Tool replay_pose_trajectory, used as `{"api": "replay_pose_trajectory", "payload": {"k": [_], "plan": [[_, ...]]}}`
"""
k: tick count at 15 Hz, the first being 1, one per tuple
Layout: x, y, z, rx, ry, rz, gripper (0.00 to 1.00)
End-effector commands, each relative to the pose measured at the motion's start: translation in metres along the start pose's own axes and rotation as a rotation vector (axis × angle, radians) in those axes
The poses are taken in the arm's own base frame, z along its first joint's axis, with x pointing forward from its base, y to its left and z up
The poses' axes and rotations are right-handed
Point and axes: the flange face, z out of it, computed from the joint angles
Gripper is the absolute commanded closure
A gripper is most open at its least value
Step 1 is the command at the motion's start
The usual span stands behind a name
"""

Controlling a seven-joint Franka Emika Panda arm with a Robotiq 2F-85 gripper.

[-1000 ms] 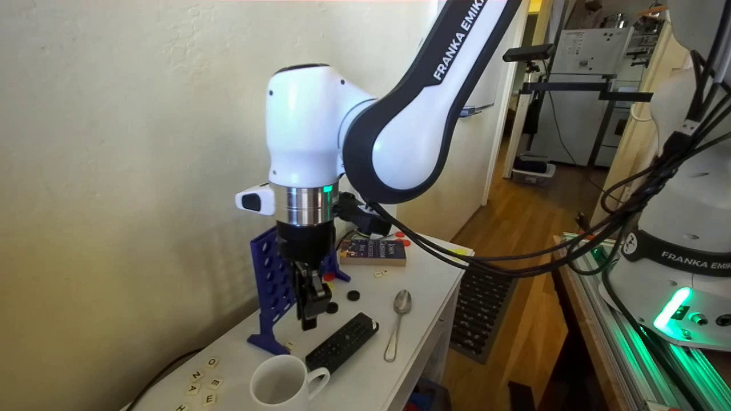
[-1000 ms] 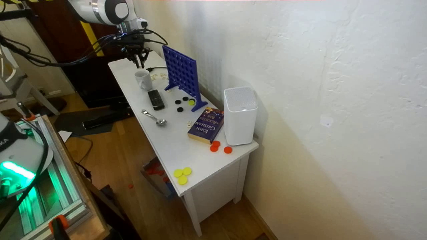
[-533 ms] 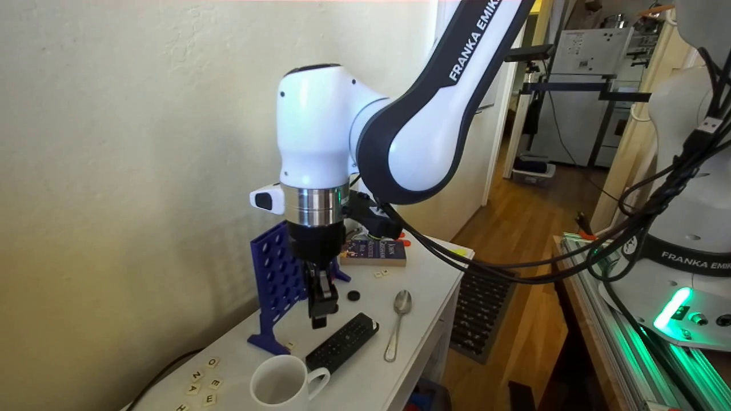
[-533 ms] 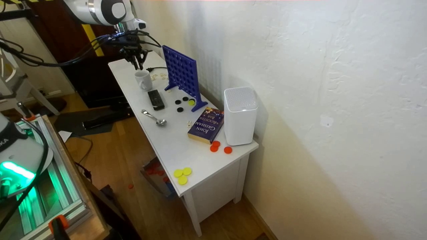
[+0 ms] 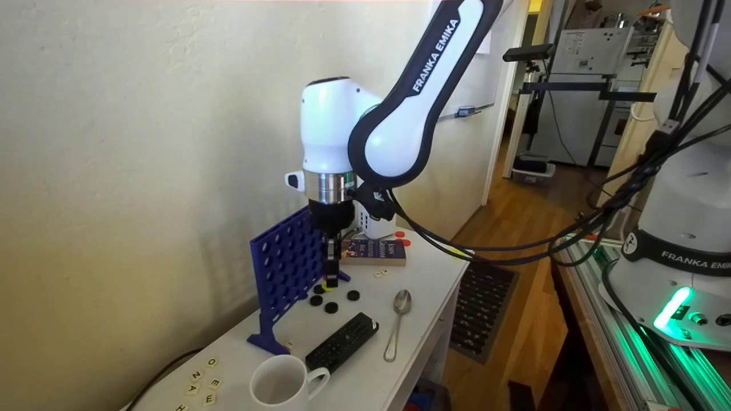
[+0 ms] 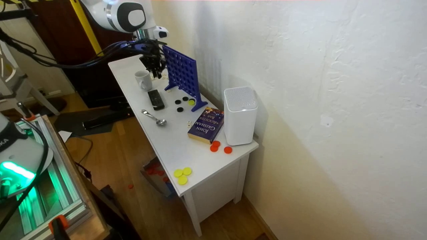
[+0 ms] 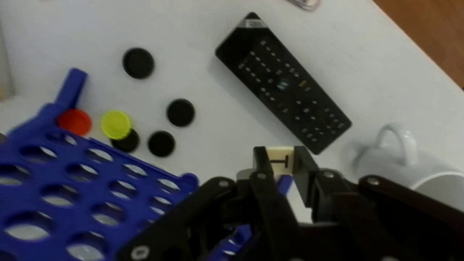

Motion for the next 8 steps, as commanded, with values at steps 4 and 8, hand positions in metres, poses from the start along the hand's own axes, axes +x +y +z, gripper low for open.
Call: {"api": "replay_pose_trajectory", "payload": {"k": [4,8], "plan": [[-0.066,0.097,0.027,0.009,-0.015,0.366,0.95],[-0.1,0.133,0.043,-0.017,0.001,0.572,0.95]]}}
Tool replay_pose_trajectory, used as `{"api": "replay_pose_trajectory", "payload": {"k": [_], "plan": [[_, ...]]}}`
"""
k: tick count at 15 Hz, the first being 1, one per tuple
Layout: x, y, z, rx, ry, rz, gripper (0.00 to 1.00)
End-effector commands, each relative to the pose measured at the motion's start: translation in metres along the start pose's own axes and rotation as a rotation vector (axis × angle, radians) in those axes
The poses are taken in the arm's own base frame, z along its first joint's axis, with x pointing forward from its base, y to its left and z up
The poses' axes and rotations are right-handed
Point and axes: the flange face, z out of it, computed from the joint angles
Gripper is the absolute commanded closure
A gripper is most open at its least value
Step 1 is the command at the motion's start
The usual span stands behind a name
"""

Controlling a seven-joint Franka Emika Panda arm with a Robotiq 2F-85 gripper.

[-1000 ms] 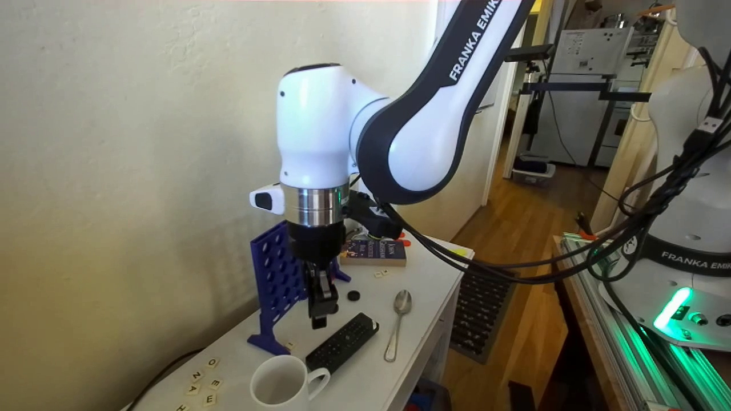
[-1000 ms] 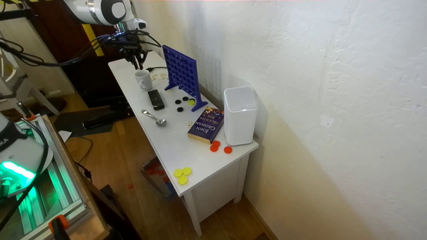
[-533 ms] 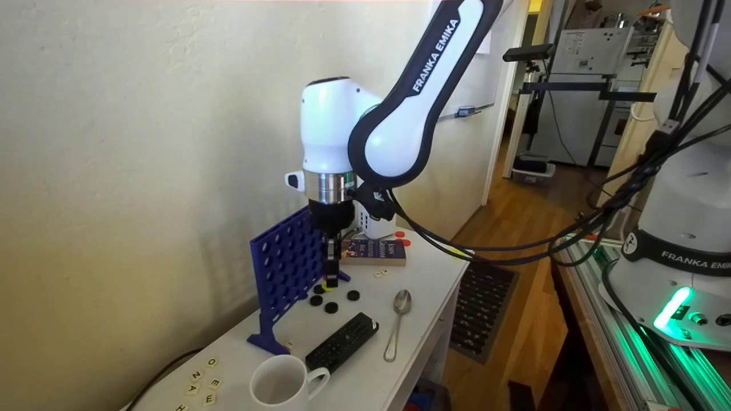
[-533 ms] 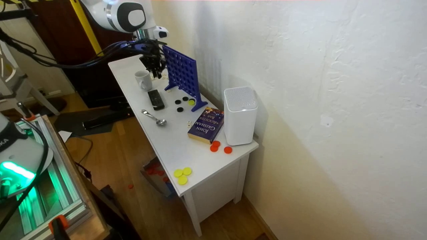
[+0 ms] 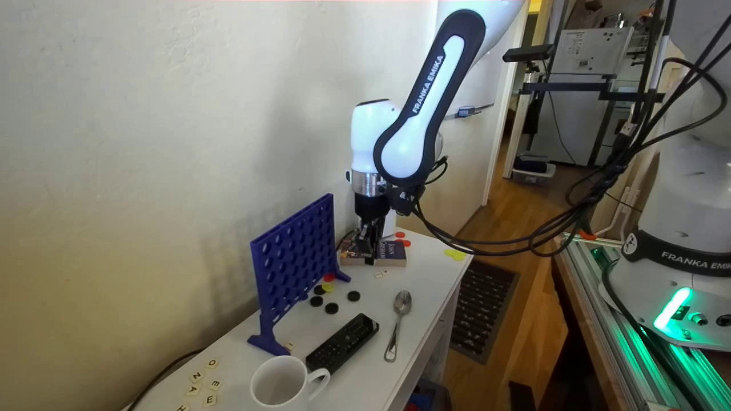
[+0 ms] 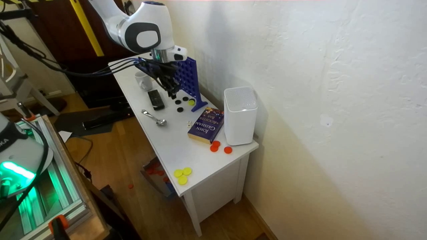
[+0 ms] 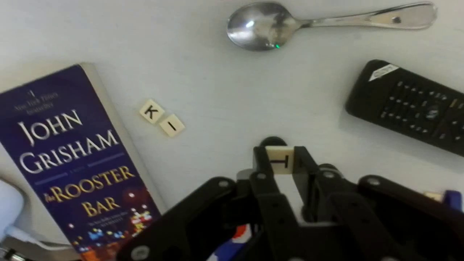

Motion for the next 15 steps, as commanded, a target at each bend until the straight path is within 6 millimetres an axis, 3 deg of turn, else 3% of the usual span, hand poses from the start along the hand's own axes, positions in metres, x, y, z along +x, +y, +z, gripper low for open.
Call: {"api": "replay_pose_trajectory", "payload": {"k": [1,4,15], "plan": [[-0.015,0.028,0.013,-0.008,0.039,0.18,0.95],[-0.02,0.042,0.025,-0.006,0.08,0.259,0.95],[-0.012,0.045,0.065,-0.072,0.161,0.353,0.95]]}}
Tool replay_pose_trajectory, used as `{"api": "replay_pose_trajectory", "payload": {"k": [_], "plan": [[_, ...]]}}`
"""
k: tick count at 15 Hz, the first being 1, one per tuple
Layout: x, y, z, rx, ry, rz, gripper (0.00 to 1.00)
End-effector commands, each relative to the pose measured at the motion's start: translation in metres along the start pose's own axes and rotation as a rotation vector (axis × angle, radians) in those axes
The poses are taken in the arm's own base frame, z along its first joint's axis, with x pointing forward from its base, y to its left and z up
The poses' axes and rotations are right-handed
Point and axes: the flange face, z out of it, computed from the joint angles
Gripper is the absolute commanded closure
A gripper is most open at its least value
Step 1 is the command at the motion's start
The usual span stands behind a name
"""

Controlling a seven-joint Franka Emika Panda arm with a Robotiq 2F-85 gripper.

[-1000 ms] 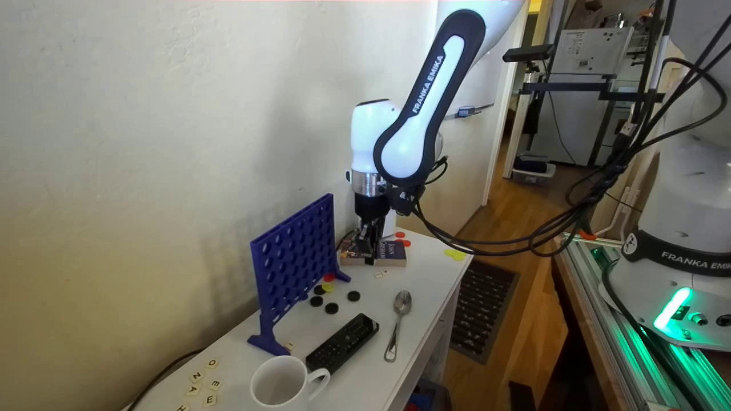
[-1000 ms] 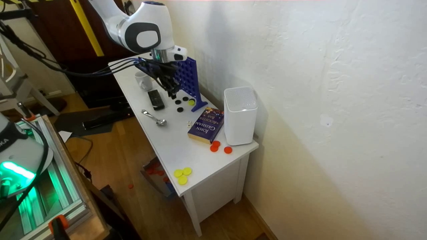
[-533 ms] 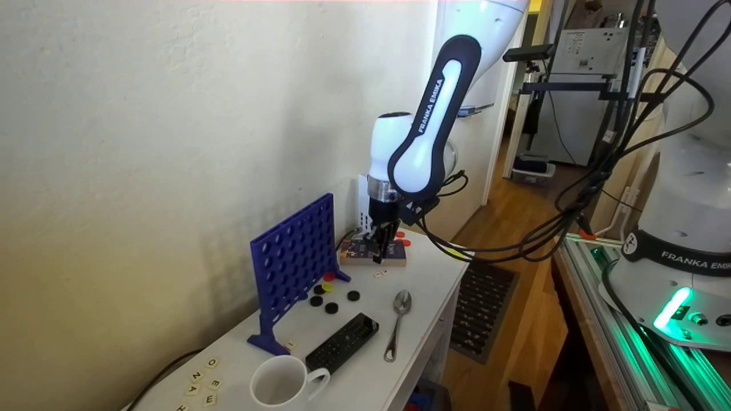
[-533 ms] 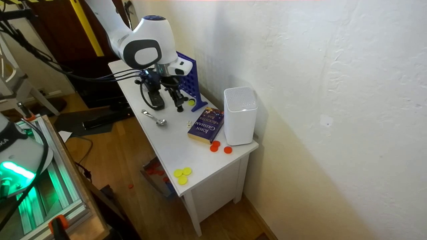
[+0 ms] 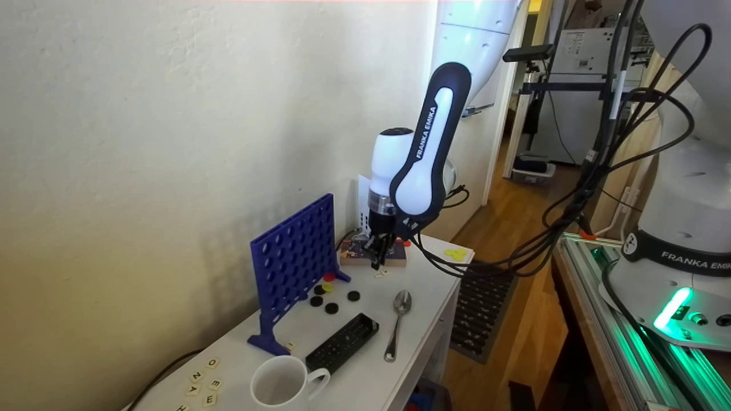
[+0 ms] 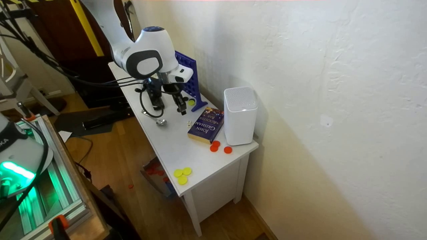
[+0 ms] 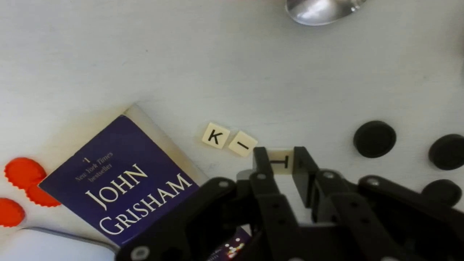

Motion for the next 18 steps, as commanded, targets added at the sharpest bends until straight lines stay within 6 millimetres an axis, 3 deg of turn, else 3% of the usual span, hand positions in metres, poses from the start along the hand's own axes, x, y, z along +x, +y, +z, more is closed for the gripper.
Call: {"api": "replay_pose_trajectory", "payload": {"k": [1,7,18], "plan": [[0.004,-0.004,0.013,-0.011,0.039,0.049,0.95],[0.005,-0.008,0.03,-0.016,0.105,0.112,0.95],[0.006,0.007,0.052,-0.045,0.193,0.234,0.95]]}}
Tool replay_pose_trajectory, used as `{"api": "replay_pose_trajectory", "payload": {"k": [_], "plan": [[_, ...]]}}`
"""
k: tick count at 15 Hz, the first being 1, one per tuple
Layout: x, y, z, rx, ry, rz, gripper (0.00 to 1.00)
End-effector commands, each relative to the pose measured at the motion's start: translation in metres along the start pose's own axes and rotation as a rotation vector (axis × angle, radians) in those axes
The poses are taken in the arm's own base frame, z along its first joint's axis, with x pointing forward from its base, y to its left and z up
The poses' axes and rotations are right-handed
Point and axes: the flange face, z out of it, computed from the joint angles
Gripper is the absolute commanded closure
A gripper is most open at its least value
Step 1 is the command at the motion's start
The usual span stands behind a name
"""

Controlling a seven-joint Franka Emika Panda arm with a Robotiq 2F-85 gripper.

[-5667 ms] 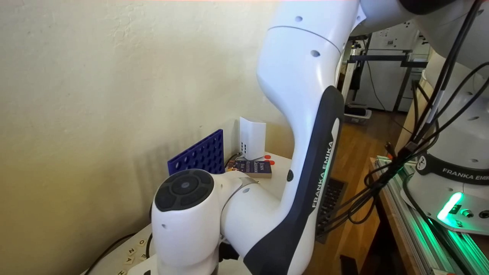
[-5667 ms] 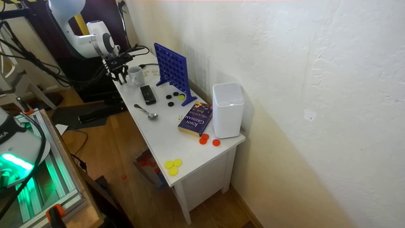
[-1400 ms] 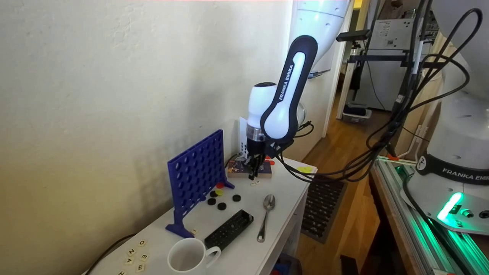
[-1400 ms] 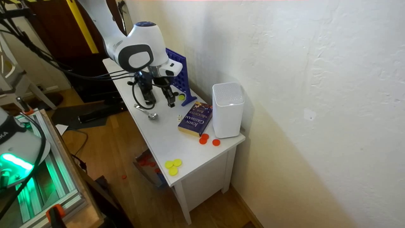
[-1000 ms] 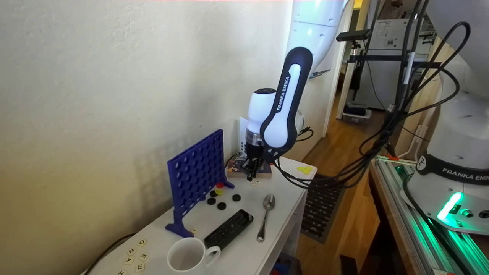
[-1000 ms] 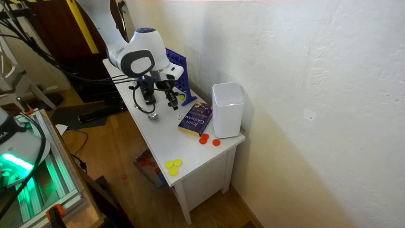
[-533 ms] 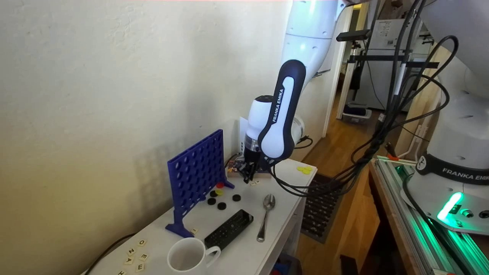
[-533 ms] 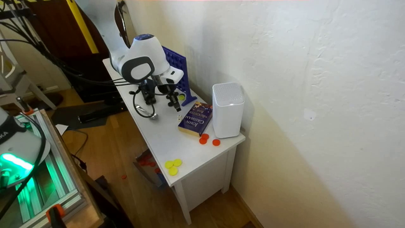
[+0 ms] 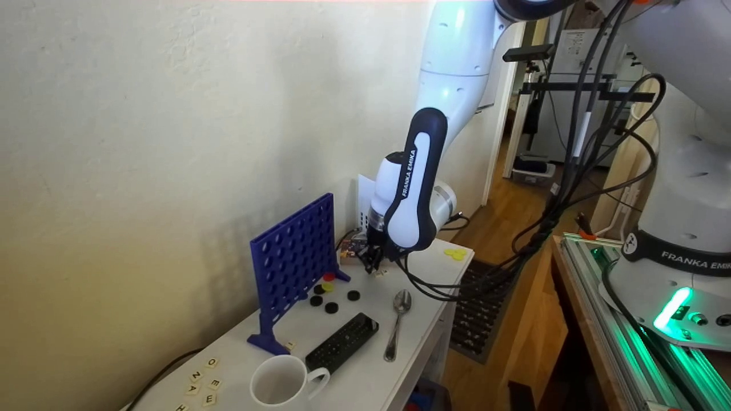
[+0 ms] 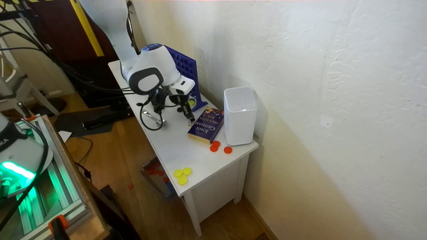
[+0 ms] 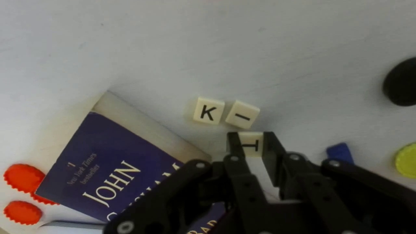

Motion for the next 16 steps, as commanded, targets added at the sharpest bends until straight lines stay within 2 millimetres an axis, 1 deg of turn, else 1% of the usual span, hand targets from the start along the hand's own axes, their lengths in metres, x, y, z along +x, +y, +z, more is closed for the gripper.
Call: {"api": "replay_pose_trajectory", "payload": {"k": [1,4,9,16], "plan": [[0.003,-0.002,0.007,-0.007,0.043,0.046,0.95],[0.003,-0.002,0.008,-0.013,0.047,0.06,0.95],[-0.003,-0.001,0.011,-0.014,-0.005,0.051,0.95],[-0.008,-0.005,0.003,0.001,-0.063,0.035,0.95]]}}
